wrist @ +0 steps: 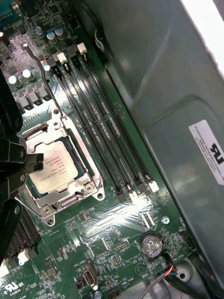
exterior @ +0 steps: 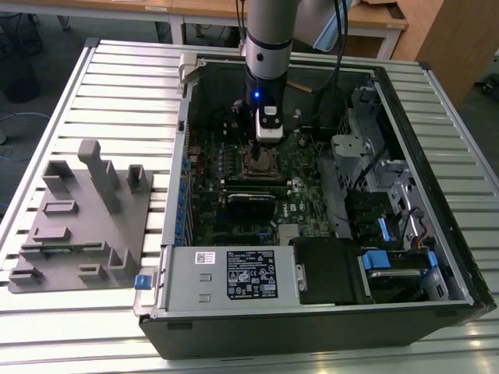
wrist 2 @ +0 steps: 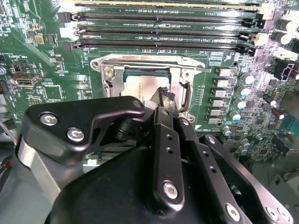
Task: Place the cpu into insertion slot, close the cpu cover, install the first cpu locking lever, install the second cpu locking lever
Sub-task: 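Close the cpu cover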
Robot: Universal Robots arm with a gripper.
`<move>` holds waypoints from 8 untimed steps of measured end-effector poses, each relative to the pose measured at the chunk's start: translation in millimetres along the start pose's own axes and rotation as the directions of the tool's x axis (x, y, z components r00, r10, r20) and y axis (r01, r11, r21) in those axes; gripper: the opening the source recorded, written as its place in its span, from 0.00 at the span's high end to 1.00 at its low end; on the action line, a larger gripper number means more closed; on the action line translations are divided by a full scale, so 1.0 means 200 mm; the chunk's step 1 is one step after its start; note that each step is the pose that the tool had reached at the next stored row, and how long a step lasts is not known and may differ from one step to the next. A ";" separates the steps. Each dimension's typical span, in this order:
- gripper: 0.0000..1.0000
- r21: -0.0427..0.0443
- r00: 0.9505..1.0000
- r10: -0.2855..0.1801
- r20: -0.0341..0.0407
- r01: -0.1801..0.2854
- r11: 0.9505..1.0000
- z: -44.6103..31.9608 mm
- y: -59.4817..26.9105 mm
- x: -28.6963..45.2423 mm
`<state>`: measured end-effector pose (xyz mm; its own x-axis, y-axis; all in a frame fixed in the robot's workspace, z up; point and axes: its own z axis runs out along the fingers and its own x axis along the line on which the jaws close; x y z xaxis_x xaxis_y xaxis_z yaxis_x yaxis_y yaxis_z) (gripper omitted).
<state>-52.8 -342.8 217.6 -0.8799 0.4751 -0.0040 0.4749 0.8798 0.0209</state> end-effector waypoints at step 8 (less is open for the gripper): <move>0.90 0.000 0.997 -0.079 -0.002 0.079 0.997 0.001 0.000 0.000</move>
<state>-52.8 -342.8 217.3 -0.9146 0.4044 -0.0040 0.4043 0.9144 0.0208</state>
